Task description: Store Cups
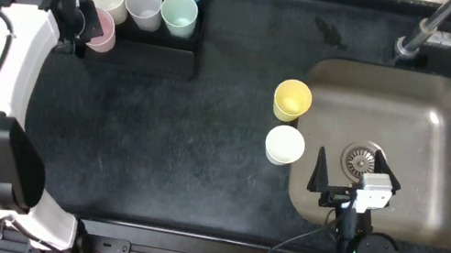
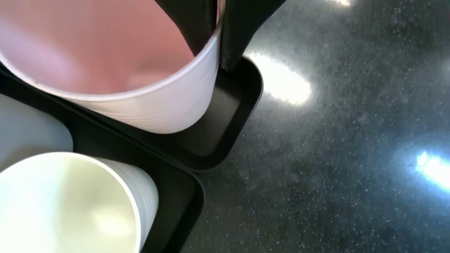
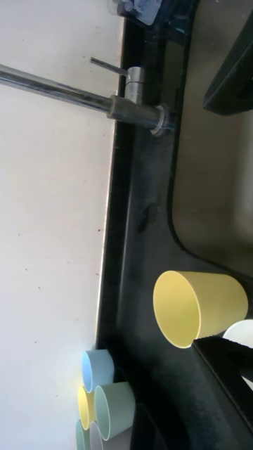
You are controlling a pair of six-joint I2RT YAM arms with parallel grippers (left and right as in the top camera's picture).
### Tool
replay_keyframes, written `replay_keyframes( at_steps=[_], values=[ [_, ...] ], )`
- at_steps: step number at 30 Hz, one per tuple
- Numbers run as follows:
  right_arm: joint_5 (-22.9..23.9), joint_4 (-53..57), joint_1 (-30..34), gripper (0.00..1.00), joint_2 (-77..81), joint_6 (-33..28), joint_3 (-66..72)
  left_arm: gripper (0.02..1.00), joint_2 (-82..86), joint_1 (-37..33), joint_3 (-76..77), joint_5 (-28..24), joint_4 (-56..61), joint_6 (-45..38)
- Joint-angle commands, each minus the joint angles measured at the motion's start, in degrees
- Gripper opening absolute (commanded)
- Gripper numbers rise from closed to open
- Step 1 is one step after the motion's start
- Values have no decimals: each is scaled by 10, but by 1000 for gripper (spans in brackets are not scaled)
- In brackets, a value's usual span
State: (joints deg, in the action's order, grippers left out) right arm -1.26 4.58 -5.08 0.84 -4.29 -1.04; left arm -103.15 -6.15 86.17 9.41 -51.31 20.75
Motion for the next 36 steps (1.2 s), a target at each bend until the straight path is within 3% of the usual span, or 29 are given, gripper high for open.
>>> replay_keyframes(
  at_steps=[1, 29, 36],
  values=[
    [-2, -3, -2, 996, -6, 0, 8, 36, -6, -9, -4, 1, 3, -3],
    [-2, -3, -2, 996, -6, 0, 8, 36, -71, -19, -4, -14, 34, 7],
    [-2, -3, -2, 998, -6, 0, 8, 130, -71, -19, -4, -14, 41, 7]
  ],
)
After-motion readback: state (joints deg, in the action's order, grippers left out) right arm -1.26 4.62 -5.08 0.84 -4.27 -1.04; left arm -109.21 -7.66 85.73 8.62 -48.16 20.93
